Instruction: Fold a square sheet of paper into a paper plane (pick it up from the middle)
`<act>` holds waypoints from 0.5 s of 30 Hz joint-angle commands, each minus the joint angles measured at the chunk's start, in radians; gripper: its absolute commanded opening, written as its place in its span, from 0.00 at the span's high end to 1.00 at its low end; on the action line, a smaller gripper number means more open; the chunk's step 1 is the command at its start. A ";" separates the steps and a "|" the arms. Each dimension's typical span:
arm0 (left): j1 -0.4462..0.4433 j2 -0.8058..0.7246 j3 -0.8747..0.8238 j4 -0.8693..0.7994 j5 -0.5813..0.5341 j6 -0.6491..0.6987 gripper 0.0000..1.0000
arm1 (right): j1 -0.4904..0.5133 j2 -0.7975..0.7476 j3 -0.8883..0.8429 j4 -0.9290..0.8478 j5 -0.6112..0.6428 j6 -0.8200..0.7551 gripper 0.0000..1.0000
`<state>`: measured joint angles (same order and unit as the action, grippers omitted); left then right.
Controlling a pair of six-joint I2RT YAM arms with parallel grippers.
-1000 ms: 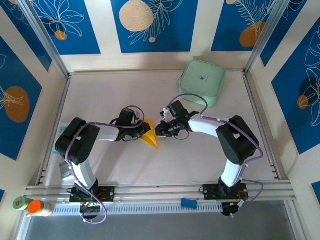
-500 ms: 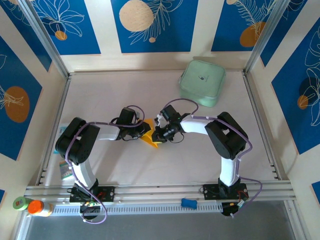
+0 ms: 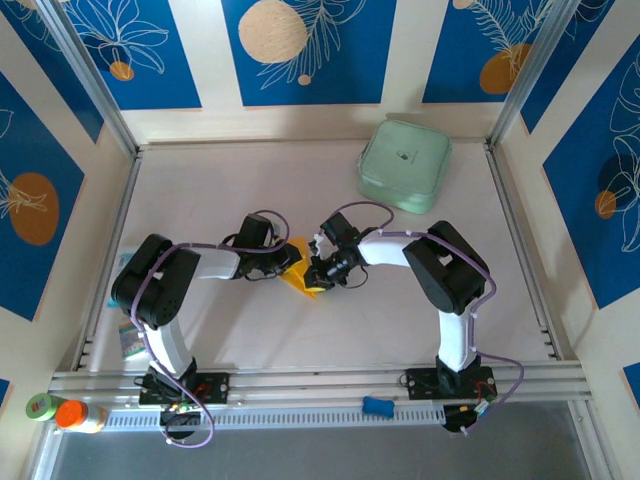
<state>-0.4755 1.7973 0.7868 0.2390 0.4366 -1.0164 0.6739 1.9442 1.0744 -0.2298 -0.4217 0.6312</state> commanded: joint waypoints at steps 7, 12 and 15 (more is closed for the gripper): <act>0.001 0.060 -0.017 -0.124 -0.055 -0.005 0.78 | -0.001 -0.048 -0.014 -0.040 -0.045 -0.008 0.92; 0.000 0.056 -0.017 -0.126 -0.057 -0.003 0.78 | -0.001 -0.080 -0.035 -0.062 -0.051 -0.016 0.92; 0.000 0.057 -0.017 -0.124 -0.055 -0.004 0.78 | 0.001 -0.073 -0.052 -0.062 -0.055 -0.014 0.92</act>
<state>-0.4755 1.7988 0.7925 0.2272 0.4366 -1.0164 0.6731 1.8839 1.0523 -0.2485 -0.4458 0.6289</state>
